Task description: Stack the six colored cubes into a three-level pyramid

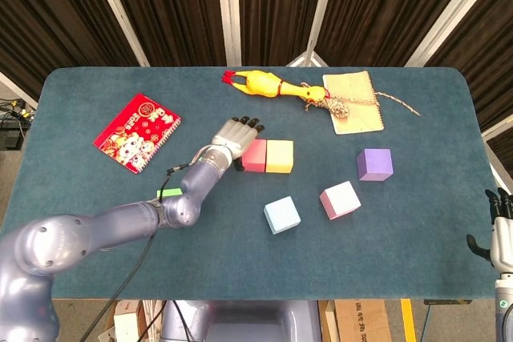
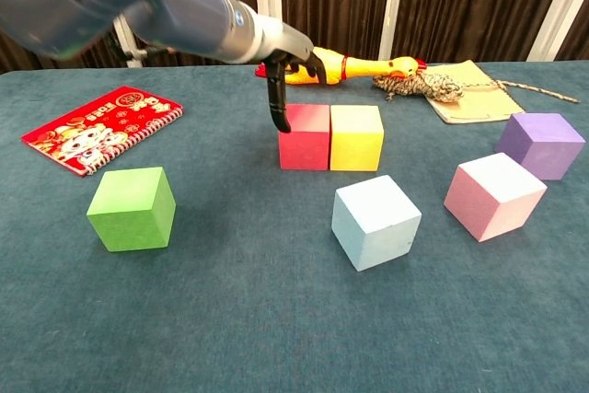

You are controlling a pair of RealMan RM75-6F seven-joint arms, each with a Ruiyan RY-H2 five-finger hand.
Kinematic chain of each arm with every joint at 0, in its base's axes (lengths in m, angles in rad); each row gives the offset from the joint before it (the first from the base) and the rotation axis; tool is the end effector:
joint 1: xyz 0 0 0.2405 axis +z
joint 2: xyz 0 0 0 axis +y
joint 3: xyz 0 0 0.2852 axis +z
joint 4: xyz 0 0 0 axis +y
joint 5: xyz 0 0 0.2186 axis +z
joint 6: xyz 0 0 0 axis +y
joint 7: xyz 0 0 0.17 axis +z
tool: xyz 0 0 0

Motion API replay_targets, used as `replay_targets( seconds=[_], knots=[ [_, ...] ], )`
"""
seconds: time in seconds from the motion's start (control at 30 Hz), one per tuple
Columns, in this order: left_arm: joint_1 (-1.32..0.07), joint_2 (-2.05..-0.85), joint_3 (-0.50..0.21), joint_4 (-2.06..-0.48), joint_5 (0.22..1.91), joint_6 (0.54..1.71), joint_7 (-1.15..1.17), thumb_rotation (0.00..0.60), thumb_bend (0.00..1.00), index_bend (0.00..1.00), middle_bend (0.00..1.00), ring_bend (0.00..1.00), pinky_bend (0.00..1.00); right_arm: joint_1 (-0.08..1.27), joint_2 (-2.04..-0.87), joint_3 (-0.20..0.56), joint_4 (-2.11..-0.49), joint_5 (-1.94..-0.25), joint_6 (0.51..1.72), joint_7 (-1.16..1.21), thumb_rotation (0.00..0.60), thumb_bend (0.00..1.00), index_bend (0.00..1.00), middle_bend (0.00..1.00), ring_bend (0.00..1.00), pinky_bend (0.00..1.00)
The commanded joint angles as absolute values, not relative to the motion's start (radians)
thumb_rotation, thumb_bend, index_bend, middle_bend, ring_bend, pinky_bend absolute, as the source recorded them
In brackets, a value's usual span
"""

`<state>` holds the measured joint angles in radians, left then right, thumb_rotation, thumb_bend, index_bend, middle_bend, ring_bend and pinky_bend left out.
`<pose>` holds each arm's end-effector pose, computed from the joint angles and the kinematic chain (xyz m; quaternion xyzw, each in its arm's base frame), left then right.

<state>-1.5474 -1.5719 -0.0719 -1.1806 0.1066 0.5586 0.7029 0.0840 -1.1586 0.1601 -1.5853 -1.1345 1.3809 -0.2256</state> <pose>0.0194 0.5063 -0.0600 -0.8169 -0.3496 -0.2206 0.4022 -0.3951 -0.2234 0.1760 0.5124 -0.4219 0.2639 0.6999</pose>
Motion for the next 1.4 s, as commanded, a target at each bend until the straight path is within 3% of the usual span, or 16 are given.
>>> replay_targets(
  seconds=[0.03,0.2,0.3,0.6,0.73,0.9,1.13,1.4],
  knots=[
    [-1.568,-1.458,-0.051,-1.305,0.071,0.630,0.711,0.600,0.19,0.10,0.00,0.00,0.10,0.084,-1.159,0.158,-1.589,-1.140,1.385,-0.228,0.600,0.28,0.11,0.07,0.08,0.00],
    [-1.456,-1.331,-0.121,-1.460,0.250,0.762,0.560,0.600,0.16,0.10,0.00,0.00,0.13,0.085,-1.162,0.151,-1.593,-1.151,1.385,-0.233,0.600,0.28,0.11,0.07,0.08,0.00],
    [-1.306,-1.246,-0.150,-1.584,0.469,0.888,0.394,0.600,0.16,0.10,0.00,0.00,0.16,0.087,-1.165,0.146,-1.589,-1.156,1.379,-0.236,0.600,0.28,0.11,0.07,0.08,0.00],
    [-0.887,-0.987,0.005,-1.819,0.915,1.260,0.174,0.600,0.16,0.13,0.00,0.01,0.14,0.101,-1.181,0.137,-1.594,-1.197,1.370,-0.220,0.600,0.28,0.11,0.07,0.08,0.00],
    [-0.680,-0.970,0.090,-1.785,1.089,1.485,0.097,0.600,0.16,0.13,0.02,0.01,0.14,0.137,-1.172,0.148,-1.606,-1.219,1.327,-0.199,0.600,0.28,0.11,0.07,0.08,0.00],
    [-0.514,-1.003,0.134,-1.711,1.191,1.635,0.039,0.600,0.16,0.13,0.02,0.03,0.14,0.220,-1.107,0.197,-1.662,-1.207,1.235,-0.224,0.600,0.28,0.11,0.07,0.08,0.00],
    [-0.381,-1.097,0.124,-1.618,1.244,1.728,-0.009,0.600,0.16,0.14,0.04,0.03,0.14,0.357,-1.030,0.280,-1.740,-1.044,1.067,-0.319,0.600,0.27,0.11,0.07,0.08,0.00],
    [-0.344,-1.171,0.074,-1.545,1.202,1.639,0.016,0.600,0.16,0.14,0.04,0.03,0.12,0.554,-1.018,0.303,-1.725,-0.736,0.882,-0.504,0.600,0.26,0.11,0.07,0.08,0.00]
  ],
)
